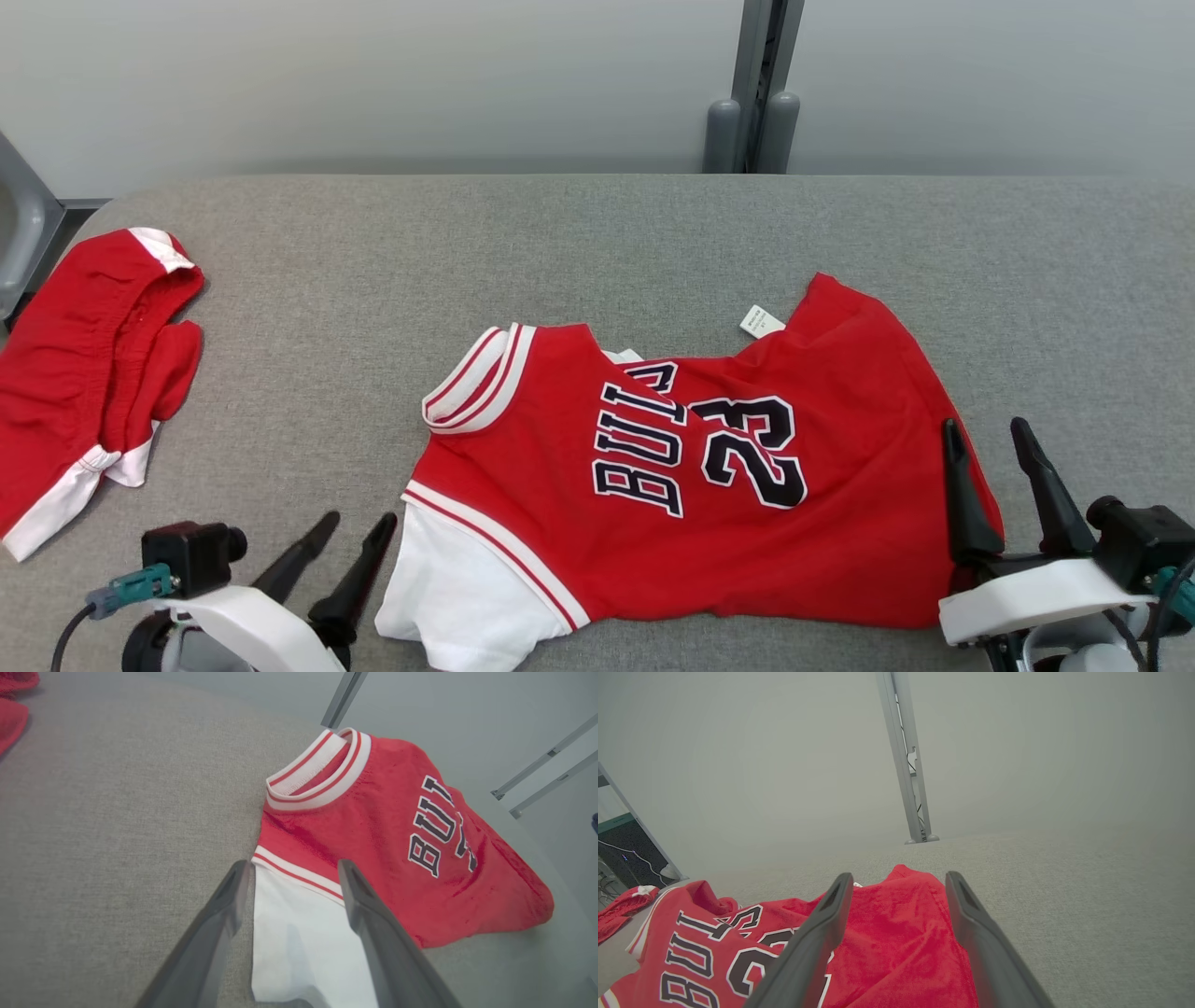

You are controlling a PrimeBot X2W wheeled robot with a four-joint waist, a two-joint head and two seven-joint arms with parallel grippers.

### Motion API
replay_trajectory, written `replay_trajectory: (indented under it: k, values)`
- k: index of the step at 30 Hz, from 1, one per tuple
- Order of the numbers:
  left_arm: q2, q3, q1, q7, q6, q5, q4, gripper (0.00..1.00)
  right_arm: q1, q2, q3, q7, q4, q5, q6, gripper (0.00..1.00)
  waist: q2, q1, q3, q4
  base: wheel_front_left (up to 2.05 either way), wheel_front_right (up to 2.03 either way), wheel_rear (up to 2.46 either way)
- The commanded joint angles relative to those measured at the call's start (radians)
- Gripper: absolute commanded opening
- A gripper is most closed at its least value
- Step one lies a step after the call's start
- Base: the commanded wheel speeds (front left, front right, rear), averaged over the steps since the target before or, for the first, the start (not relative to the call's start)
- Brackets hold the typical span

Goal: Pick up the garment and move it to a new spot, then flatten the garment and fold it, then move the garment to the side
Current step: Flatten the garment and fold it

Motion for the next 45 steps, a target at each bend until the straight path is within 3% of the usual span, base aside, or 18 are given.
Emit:
replay_trajectory:
  k: [1, 8, 11, 15, 18, 23, 33, 39, 45]
  values:
    - [0.002, 0.005, -0.014, -0.007, 0.01, 0.007, 0.001, 1.0, 0.001, -0.007, 0.002, -0.003, -0.001, -0.006, 0.002, 1.0, 0.0, 0.0, -0.002, -0.001, 0.0, 0.0, 0.0]
    - [-0.026, 0.122, -0.029, -0.067, 0.11, 0.157, -0.01, 1.0, -0.013, -0.018, 0.042, -0.003, -0.004, -0.033, 0.002, 1.0, 0.0, 0.0, -0.025, -0.018, 0.0, 0.0, 0.0]
    - [-0.061, 0.218, 0.004, -0.066, 0.152, 0.246, -0.019, 1.0, -0.01, -0.032, 0.047, -0.003, -0.014, -0.035, 0.002, 1.0, 0.0, 0.0, -0.04, -0.027, 0.0, 0.0, 0.0]
    - [-0.112, 0.309, 0.047, -0.067, 0.172, 0.394, -0.047, 1.0, 0.005, -0.045, 0.048, -0.003, -0.038, -0.041, 0.002, 1.0, 0.0, 0.0, -0.059, -0.041, 0.0, 0.0, 0.0]
    - [-0.166, 0.407, 0.098, -0.067, 0.15, 0.517, -0.054, 1.0, 0.02, -0.045, 0.044, -0.003, -0.068, -0.042, 0.002, 1.0, 0.0, 0.0, -0.078, -0.049, 0.0, 0.0, 0.0]
    - [-0.254, 0.565, 0.157, -0.067, 0.1, 0.63, -0.017, 1.0, 0.036, -0.038, 0.043, -0.003, -0.094, -0.034, 0.002, 1.0, 0.0, 0.0, -0.089, -0.053, 0.0, 0.0, 0.0]
    - [-0.423, 0.817, 0.231, -0.067, -0.078, 0.799, 0.125, 1.0, 0.07, -0.022, 0.044, -0.003, -0.118, -0.025, 0.002, 1.0, 0.0, 0.0, -0.093, -0.055, 0.0, 0.0, 0.0]
    - [-0.502, 0.901, 0.239, -0.067, -0.162, 0.882, 0.162, 1.0, 0.078, -0.016, 0.041, -0.003, -0.12, -0.03, 0.002, 1.0, 0.0, 0.0, -0.091, -0.052, 0.0, 0.0, 0.0]
    - [-0.542, 0.938, 0.22, -0.067, -0.198, 0.929, 0.185, 1.0, 0.074, -0.012, 0.044, -0.003, -0.117, -0.028, 0.002, 1.0, 0.0, 0.0, -0.092, -0.054, 0.0, 0.0, 0.0]
